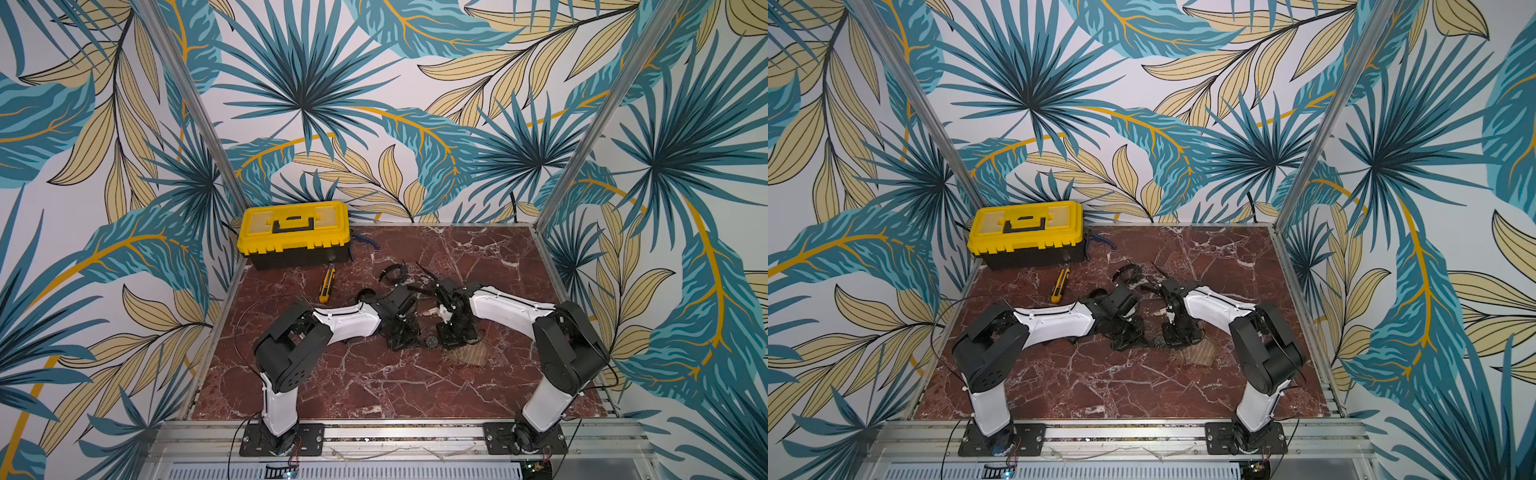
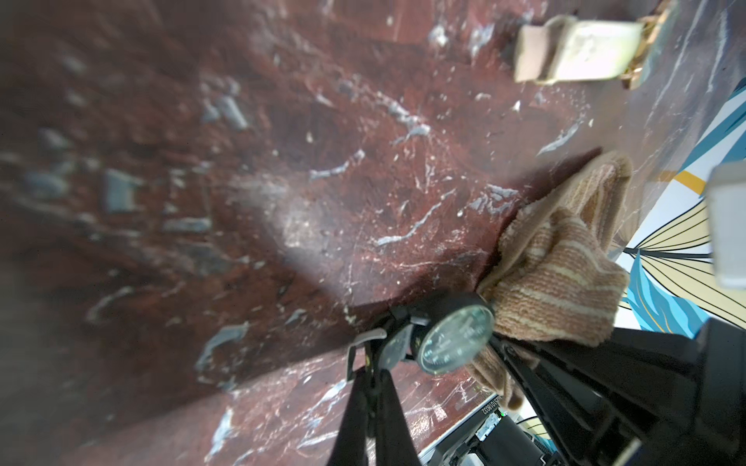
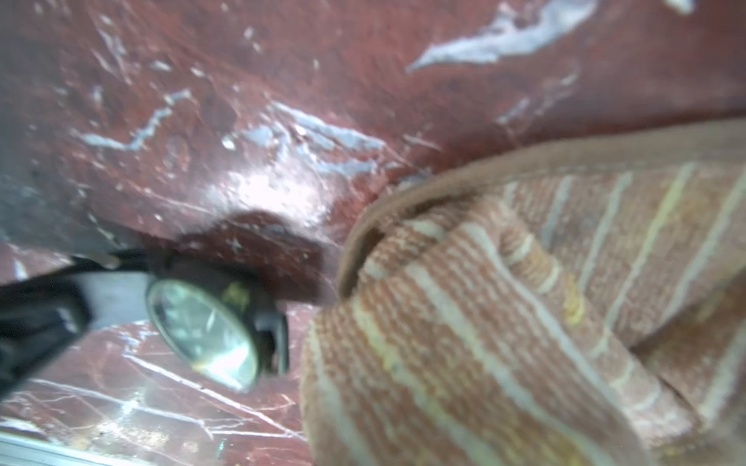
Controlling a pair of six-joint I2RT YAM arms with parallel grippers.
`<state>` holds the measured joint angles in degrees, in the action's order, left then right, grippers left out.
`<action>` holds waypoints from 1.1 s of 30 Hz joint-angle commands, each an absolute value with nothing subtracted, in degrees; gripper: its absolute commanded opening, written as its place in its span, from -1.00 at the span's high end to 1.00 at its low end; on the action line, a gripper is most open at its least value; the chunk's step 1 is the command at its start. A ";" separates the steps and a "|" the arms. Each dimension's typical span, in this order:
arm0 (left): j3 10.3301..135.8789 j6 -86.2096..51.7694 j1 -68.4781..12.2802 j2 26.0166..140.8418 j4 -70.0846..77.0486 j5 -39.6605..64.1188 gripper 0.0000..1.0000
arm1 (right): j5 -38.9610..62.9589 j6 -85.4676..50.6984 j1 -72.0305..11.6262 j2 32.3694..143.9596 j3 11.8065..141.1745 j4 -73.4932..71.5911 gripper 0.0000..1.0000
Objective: Wipe the watch dial
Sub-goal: Wipe the dirt from the watch dial.
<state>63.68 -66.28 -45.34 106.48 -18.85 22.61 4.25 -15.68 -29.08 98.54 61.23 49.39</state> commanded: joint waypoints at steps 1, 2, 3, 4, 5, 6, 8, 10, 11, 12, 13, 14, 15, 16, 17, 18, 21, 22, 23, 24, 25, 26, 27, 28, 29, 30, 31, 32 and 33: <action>61.39 -67.08 -45.00 103.79 -17.91 20.79 1.00 | 0.76 -15.14 -29.17 93.45 59.85 50.74 0.52; 60.80 -67.40 -45.08 103.27 -17.60 20.55 1.00 | 0.50 -15.32 -29.10 91.74 59.64 50.95 0.32; 60.34 -67.56 -45.00 102.81 -17.33 20.32 1.00 | 0.15 -15.53 -29.10 90.03 59.42 51.05 0.20; 59.96 -67.76 -45.15 102.35 -17.27 20.21 1.00 | -0.04 -15.70 -29.14 88.55 59.33 51.15 0.15; 59.69 -67.76 -45.09 101.89 -17.15 19.97 1.00 | -0.17 -15.83 -29.17 87.30 59.41 51.44 0.09; 59.46 -67.76 -45.17 101.34 -17.10 19.71 1.00 | -0.27 -16.11 -29.11 86.33 59.50 51.73 0.04; 59.17 -67.68 -45.36 100.75 -16.73 19.42 1.00 | -0.02 -16.61 -29.15 85.36 59.59 51.32 -0.03; 58.78 -67.76 -45.44 100.63 -16.32 19.85 1.00 | 0.70 -17.10 -29.25 85.41 59.68 50.02 -0.08; 58.48 -67.85 -45.44 100.50 -16.06 20.27 1.00 | 1.18 -17.14 -29.35 85.71 59.76 49.32 -0.10; 58.13 -68.01 -45.53 100.33 -16.08 20.38 1.00 | 1.69 -17.27 -29.51 86.30 60.01 48.64 -0.10; 57.95 -68.03 -45.52 100.21 -14.83 20.39 1.00 | 2.09 -17.23 -29.76 86.99 60.26 48.21 -0.11; 57.82 -68.03 -45.51 100.04 -14.17 20.54 1.00 | 2.47 -17.15 -29.98 88.16 60.90 47.99 -0.11; 57.79 -67.94 -45.49 99.93 -14.11 20.56 1.00 | 2.63 -17.09 -30.12 89.14 61.44 48.13 -0.12; 57.87 -67.86 -45.52 99.93 -14.13 20.56 1.00 | 2.71 -16.96 -30.42 90.11 61.90 48.04 -0.13; 57.96 -67.77 -45.44 100.00 -14.06 20.55 1.00 | 2.81 -16.81 -30.63 91.17 62.40 47.89 -0.15; 58.07 -67.63 -45.45 100.10 -14.06 20.56 1.00 | 2.61 -16.84 -30.76 92.17 62.80 47.58 -0.17; 58.57 -67.37 -45.44 100.71 -14.12 21.09 1.00 | 0.85 -17.97 -30.74 94.81 64.00 46.86 -0.19; 58.70 -67.24 -45.44 100.81 -14.15 21.18 1.00 | 0.11 -18.33 -30.76 95.64 64.42 46.84 -0.19; 58.71 -67.19 -45.44 100.90 -14.10 21.23 1.00 | -0.47 -18.52 -30.76 96.64 64.89 46.78 -0.19; 58.79 -67.15 -45.45 100.90 -14.14 21.29 1.00 | -1.38 -18.89 -30.75 97.54 65.12 46.54 -0.19; 58.80 -67.17 -45.44 100.98 -14.09 21.29 1.00 | -1.77 -18.97 -30.72 98.17 65.04 46.00 -0.18; 58.79 -67.15 -45.44 101.05 -14.13 21.39 1.00 | -2.35 -19.14 -30.74 98.86 65.04 45.71 -0.13; 58.88 -67.11 -45.49 101.03 -14.15 21.41 1.00 | -2.98 -19.39 -30.71 99.40 64.97 45.38 -0.06; 58.89 -67.06 -45.42 101.07 -14.15 21.41 1.00 | -3.60 -19.38 -30.75 99.95 64.66 44.94 0.02; 58.89 -67.06 -45.37 101.12 -14.15 21.46 1.00 | -3.78 -19.47 -30.76 100.43 64.31 44.36 0.13; 58.89 -67.07 -45.38 101.14 -14.15 21.38 1.00 | -3.78 -19.46 -30.76 100.66 64.04 43.90 0.20; 58.89 -67.06 -45.44 101.16 -14.15 21.45 1.00 | -3.78 -19.59 -30.72 100.81 63.63 43.38 0.31; 58.84 -67.11 -45.39 101.16 -14.14 21.45 1.00 | -3.78 -19.64 -30.72 100.90 63.27 42.96 0.44; 58.89 -67.15 -45.38 101.16 -14.15 21.51 1.00 | -3.78 -19.54 -30.74 100.82 63.03 42.68 0.57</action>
<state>59.13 -67.55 -45.34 101.78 -15.18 21.04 -2.15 -19.33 -30.52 100.16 64.23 44.71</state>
